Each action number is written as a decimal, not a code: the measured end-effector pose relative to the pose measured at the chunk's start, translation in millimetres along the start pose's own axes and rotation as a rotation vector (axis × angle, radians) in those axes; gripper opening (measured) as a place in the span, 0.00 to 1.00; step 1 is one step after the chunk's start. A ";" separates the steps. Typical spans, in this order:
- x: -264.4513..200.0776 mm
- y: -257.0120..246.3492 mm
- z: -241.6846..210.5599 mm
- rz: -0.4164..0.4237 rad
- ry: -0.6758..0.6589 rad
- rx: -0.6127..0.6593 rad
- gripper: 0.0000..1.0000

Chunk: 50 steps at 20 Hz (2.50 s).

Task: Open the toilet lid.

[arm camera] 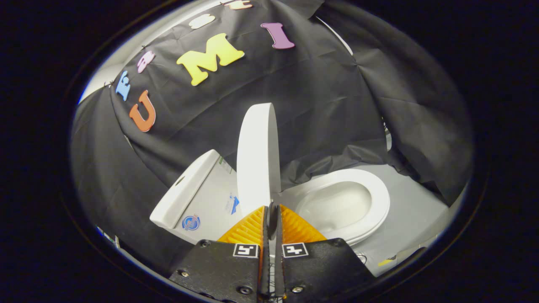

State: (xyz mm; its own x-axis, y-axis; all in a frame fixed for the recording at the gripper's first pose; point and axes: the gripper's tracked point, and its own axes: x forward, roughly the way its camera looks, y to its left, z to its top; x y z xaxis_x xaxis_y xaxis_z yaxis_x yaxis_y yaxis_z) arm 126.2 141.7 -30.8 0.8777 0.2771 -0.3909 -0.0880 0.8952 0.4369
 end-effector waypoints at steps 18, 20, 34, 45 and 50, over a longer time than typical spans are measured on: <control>10.3 69.8 -12.6 -0.030 -0.019 -0.152 0.08; 12.3 76.1 -15.1 -0.027 -0.021 -0.164 0.08; 20.4 117.9 -30.9 -0.033 -0.005 -0.308 0.09; 30.5 150.5 -50.2 -0.040 0.029 -0.423 0.14; 22.5 145.0 -46.8 0.066 0.032 -0.390 0.26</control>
State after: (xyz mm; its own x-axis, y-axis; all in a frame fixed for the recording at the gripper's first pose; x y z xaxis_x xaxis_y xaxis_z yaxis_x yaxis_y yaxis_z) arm 111.1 294.1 -14.2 0.8496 0.3434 -0.4003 -0.3211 0.9389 0.1240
